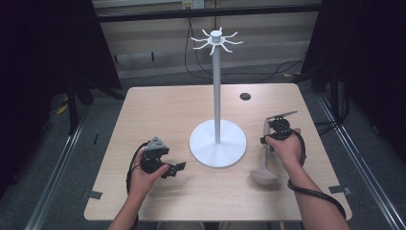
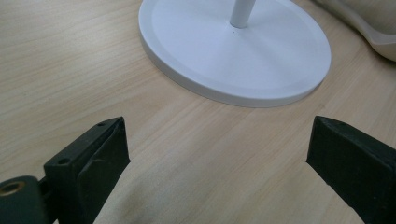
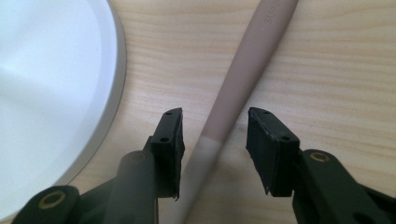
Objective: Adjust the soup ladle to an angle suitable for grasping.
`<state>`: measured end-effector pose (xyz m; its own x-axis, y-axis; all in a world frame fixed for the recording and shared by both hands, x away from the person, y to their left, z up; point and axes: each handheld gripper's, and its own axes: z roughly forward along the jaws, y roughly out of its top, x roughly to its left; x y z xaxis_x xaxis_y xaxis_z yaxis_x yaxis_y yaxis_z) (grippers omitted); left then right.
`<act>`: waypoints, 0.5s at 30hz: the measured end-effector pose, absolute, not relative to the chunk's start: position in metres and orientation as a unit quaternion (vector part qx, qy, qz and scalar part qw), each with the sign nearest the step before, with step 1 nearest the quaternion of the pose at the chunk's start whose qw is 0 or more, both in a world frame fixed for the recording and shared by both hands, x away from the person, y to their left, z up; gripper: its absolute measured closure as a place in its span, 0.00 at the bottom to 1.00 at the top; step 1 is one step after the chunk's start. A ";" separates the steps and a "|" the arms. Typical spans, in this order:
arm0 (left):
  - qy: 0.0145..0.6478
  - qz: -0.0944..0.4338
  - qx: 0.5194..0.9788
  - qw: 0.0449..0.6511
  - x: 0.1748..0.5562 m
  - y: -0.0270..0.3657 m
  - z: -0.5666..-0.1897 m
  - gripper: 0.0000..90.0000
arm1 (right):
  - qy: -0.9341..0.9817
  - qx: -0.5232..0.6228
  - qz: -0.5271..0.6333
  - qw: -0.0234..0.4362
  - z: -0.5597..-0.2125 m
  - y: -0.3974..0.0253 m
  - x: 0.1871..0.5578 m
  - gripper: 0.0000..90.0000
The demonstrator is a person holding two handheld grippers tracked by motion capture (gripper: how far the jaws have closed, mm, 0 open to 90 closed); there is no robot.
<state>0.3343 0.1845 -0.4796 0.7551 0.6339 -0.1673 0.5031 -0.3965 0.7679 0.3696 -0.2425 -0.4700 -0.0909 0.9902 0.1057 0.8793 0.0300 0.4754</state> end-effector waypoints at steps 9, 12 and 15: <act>0.342 0.079 0.831 0.430 0.335 0.187 -0.479 0.06 | 0.705 0.678 0.179 0.106 -0.472 -0.237 0.375 0.61; 0.342 0.079 0.832 0.430 0.334 0.186 -0.479 0.06 | 0.707 0.677 0.179 0.101 -0.473 -0.234 0.376 0.61; 0.343 0.079 0.832 0.430 0.334 0.186 -0.480 0.06 | 0.710 0.675 0.170 0.101 -0.476 -0.233 0.378 0.63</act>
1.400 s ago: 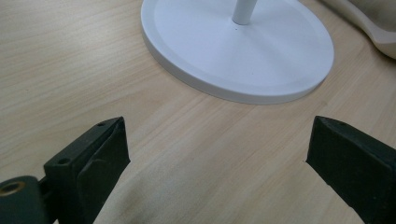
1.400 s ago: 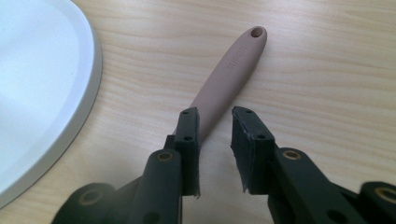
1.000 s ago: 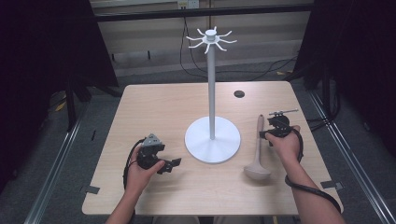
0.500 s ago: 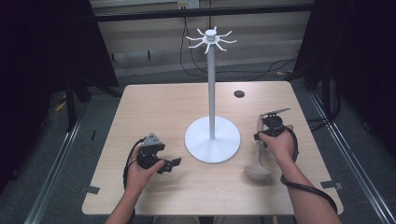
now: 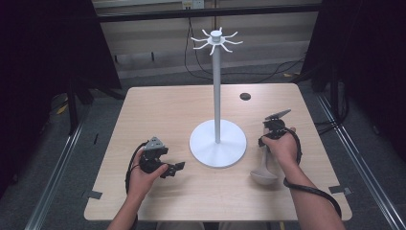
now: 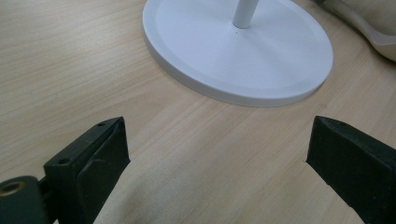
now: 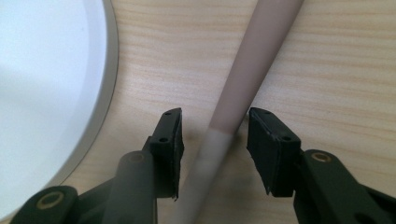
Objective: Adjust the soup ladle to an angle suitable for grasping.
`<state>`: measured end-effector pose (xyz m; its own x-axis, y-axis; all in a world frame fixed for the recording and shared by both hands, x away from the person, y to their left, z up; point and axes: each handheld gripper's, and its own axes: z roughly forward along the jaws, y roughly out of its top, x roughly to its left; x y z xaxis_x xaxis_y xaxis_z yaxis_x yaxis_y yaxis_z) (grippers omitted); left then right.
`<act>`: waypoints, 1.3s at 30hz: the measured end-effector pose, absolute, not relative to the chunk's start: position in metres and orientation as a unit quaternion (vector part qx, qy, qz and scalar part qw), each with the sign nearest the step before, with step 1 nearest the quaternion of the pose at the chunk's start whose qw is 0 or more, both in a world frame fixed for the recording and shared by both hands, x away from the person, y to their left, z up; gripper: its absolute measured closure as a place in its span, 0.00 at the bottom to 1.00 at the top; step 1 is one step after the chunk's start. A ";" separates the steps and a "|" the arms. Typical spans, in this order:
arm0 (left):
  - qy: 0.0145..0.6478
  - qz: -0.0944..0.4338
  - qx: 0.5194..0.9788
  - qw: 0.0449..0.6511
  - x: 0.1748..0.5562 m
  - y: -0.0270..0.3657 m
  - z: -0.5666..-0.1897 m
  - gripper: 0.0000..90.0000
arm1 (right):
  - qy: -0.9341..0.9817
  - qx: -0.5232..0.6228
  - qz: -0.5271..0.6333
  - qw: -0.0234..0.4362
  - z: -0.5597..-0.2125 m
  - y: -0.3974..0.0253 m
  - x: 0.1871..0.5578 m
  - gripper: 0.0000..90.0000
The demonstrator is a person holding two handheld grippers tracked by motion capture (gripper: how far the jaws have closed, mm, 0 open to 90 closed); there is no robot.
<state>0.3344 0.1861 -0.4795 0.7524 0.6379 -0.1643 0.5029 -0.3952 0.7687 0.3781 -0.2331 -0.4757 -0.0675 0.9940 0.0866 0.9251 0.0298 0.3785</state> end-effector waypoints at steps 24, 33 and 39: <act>0.344 0.080 0.831 0.429 0.335 0.188 -0.480 0.06 | 0.712 0.675 0.186 0.049 -0.470 -0.226 0.388 0.86; 0.343 0.080 0.831 0.430 0.334 0.185 -0.480 0.06 | 0.716 0.642 0.262 0.082 -0.442 -0.233 0.380 0.87; 0.342 0.081 0.832 0.428 0.334 0.184 -0.481 0.06 | 0.699 0.620 0.335 0.116 -0.423 -0.242 0.368 0.87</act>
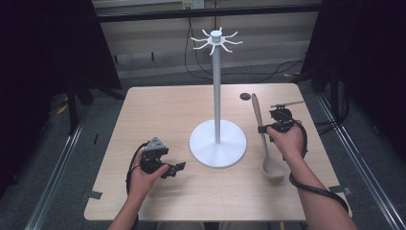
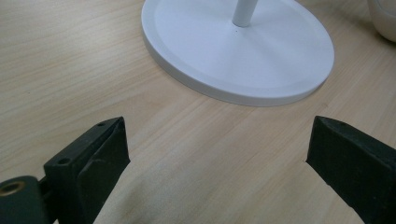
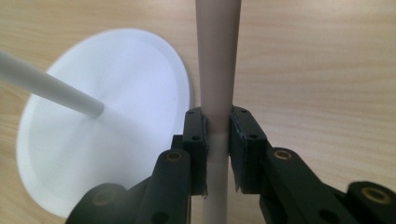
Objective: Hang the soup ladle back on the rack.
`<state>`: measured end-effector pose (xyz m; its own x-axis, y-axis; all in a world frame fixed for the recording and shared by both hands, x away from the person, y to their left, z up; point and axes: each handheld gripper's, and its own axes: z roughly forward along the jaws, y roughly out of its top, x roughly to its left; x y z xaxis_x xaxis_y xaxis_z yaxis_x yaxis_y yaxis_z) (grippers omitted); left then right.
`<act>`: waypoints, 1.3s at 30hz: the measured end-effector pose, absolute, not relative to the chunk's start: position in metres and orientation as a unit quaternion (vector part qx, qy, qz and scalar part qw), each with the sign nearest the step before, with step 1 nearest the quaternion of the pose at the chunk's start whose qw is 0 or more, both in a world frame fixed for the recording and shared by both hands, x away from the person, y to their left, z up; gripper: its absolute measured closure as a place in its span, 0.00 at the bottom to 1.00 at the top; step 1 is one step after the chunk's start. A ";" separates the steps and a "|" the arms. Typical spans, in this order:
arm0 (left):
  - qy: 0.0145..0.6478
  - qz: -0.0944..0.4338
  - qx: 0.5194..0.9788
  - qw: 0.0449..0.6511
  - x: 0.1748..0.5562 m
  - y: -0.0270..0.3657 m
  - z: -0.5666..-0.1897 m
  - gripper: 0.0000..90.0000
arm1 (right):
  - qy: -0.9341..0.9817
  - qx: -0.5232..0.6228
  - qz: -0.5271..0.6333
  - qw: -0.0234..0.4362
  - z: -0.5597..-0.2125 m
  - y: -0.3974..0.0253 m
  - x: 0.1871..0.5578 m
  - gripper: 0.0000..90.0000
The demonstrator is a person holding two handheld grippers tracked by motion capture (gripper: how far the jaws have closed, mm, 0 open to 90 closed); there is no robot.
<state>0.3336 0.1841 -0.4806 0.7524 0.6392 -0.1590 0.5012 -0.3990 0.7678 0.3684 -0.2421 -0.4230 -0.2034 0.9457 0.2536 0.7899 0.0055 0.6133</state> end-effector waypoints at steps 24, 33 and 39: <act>0.340 0.078 0.836 0.425 0.333 0.180 -0.482 0.06 | 0.677 0.514 0.499 0.168 -0.380 -0.247 0.339 0.87; 0.340 0.078 0.835 0.425 0.333 0.181 -0.482 0.06 | 0.677 0.481 0.528 0.176 -0.374 -0.244 0.337 0.87; 0.340 0.078 0.835 0.425 0.333 0.181 -0.482 0.06 | 0.675 0.460 0.548 0.181 -0.370 -0.245 0.334 0.87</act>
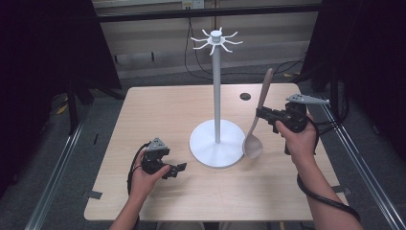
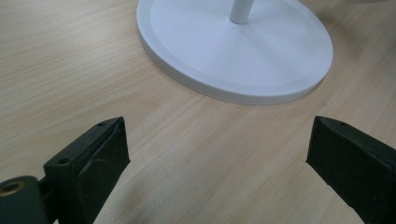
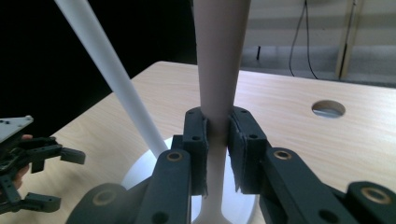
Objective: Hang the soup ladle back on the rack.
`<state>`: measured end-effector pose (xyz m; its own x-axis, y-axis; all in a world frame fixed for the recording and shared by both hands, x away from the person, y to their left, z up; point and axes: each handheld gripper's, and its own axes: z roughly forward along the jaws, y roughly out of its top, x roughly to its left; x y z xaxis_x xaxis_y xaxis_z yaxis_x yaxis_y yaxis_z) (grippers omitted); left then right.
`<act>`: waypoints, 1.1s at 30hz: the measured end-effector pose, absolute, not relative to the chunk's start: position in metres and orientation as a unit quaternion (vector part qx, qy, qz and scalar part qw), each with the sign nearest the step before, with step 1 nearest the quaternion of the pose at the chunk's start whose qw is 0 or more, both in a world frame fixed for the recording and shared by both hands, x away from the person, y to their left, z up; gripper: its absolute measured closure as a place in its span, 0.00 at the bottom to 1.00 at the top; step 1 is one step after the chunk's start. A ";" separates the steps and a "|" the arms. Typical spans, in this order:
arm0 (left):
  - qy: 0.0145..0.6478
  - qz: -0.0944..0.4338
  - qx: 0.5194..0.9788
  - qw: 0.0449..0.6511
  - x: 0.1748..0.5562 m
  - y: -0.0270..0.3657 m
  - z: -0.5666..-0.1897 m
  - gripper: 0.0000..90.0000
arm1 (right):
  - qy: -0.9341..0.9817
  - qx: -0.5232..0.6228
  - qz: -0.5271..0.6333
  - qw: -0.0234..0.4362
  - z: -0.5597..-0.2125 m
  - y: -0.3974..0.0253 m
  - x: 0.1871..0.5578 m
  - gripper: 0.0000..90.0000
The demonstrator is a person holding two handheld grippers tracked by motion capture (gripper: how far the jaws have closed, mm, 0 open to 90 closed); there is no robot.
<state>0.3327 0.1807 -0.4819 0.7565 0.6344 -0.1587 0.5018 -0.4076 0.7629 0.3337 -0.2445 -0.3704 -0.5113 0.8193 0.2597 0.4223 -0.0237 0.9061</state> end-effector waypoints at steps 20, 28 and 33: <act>0.339 0.079 0.836 0.424 0.333 0.180 -0.482 0.06 | 0.679 0.398 0.587 0.188 -0.349 -0.235 0.327 0.87; 0.339 0.079 0.837 0.424 0.333 0.180 -0.482 0.06 | 0.693 0.383 0.580 0.190 -0.340 -0.227 0.328 0.87; 0.341 0.076 0.835 0.424 0.333 0.180 -0.482 0.06 | 0.702 0.370 0.579 0.186 -0.332 -0.222 0.328 0.87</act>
<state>0.3328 0.1801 -0.4824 0.7557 0.6345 -0.1626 0.5053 -0.4068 0.7610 0.3280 -0.2219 -0.3324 -0.6563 0.7355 0.1682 0.3044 0.0542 0.9510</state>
